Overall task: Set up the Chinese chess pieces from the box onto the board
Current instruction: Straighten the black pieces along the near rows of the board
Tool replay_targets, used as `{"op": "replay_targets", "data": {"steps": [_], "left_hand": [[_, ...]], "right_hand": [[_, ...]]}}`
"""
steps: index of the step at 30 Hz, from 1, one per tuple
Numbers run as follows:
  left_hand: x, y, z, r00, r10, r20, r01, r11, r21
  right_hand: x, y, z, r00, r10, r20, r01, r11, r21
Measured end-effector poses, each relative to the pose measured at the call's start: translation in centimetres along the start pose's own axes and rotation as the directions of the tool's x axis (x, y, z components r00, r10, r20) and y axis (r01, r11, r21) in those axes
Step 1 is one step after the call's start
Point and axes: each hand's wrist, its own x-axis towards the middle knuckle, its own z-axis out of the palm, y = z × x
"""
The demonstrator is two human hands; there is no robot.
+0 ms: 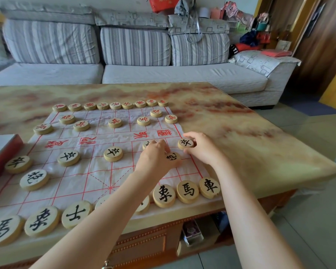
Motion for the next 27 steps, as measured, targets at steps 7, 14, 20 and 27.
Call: {"op": "replay_targets", "data": {"steps": [7,14,20,27], "left_hand": [[-0.19,-0.1,-0.33,0.986,0.13,0.106,-0.121,0.989,-0.089],[-0.17,-0.02,0.36,0.998,0.051,-0.023,-0.051,0.999,-0.01],[0.13,-0.04,0.65,0.999,0.032,-0.028,-0.032,0.999,-0.01],[0.01,-0.45,0.32,0.996,0.088,0.029,-0.086,0.994,-0.069]], "right_hand": [[-0.04,0.06,0.54,0.997,0.011,-0.081,-0.01,1.0,0.024],[-0.37,-0.1,0.01,0.999,0.021,-0.036,-0.019,0.999,0.036],[-0.38,-0.26,0.14,0.998,0.042,-0.046,-0.04,0.999,0.031],[-0.28,-0.1,0.33,0.994,0.052,-0.099,-0.046,0.997,0.061]]}}
